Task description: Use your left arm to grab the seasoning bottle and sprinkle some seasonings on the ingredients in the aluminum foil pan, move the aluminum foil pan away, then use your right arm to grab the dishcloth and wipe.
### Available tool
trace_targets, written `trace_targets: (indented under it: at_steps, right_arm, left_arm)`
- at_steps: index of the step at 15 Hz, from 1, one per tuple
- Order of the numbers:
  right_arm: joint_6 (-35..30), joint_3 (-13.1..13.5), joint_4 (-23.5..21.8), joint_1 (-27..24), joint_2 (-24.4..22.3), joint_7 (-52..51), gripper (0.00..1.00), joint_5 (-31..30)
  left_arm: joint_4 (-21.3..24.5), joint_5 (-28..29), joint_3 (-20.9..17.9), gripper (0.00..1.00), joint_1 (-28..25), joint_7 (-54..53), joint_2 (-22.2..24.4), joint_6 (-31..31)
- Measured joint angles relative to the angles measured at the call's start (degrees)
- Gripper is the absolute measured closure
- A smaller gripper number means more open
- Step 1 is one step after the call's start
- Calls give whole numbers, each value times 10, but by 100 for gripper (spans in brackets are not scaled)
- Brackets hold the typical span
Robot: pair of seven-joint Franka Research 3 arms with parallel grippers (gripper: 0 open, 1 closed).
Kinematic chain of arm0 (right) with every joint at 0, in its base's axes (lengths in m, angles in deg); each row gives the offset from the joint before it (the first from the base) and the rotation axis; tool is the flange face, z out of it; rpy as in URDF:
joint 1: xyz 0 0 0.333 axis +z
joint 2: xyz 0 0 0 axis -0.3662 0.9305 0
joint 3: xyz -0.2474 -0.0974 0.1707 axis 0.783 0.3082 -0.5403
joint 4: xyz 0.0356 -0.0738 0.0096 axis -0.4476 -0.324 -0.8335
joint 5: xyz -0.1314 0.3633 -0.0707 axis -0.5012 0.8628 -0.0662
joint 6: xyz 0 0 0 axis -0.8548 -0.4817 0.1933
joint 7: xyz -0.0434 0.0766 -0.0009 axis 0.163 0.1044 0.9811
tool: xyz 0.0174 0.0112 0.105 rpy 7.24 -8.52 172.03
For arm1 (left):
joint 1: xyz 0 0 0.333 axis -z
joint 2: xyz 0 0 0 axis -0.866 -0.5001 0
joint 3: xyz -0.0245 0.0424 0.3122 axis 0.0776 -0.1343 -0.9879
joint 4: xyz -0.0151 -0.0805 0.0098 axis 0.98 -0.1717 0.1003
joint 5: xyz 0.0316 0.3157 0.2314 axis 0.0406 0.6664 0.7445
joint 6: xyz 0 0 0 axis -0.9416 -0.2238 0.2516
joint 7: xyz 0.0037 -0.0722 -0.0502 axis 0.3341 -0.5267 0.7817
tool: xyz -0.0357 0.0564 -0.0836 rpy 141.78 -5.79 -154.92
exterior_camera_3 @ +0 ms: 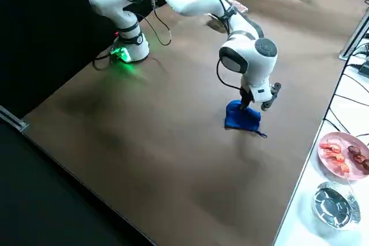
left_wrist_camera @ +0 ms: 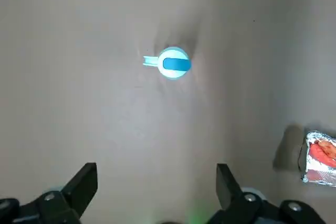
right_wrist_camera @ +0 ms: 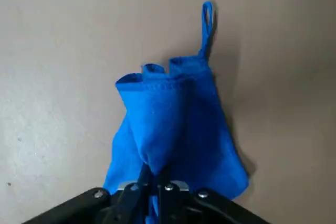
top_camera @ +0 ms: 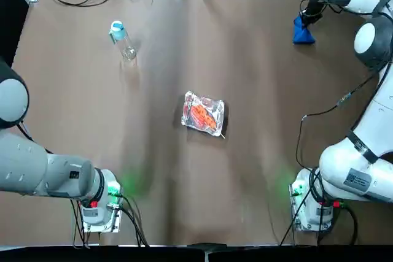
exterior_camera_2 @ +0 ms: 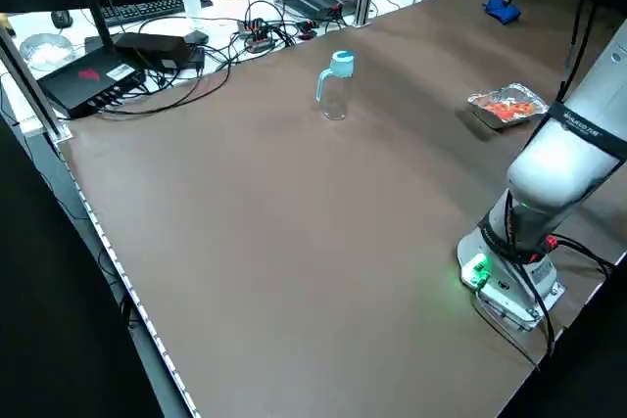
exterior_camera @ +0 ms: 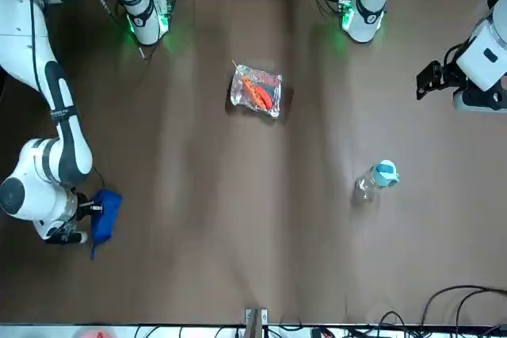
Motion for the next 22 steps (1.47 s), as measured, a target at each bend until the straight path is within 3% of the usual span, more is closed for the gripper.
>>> trace_targets:
  at_steps: [5,6,13,15,17,22]
  right_arm:
    - [4,0,-5,3,14,0,90,2]
    - [4,0,-5,5,15,0,75,2]
    - [7,0,1,2,13,1,12,3]
    - [6,0,6,0,5,0,10,3]
    - [-13,-2,13,6,-17,-1,0,3]
    - [-160,-21,23,33,-135,1,0,5]
  left_arm:
    - [0,0,0,0,0,0,0,0]
    - [0,0,0,0,0,0,0,0]
    - [0,0,0,0,0,0,0,0]
    - [0,0,0,0,0,0,0,0]
    - [0,0,0,0,0,0,0,0]
    - [0,0,0,0,0,0,0,0]
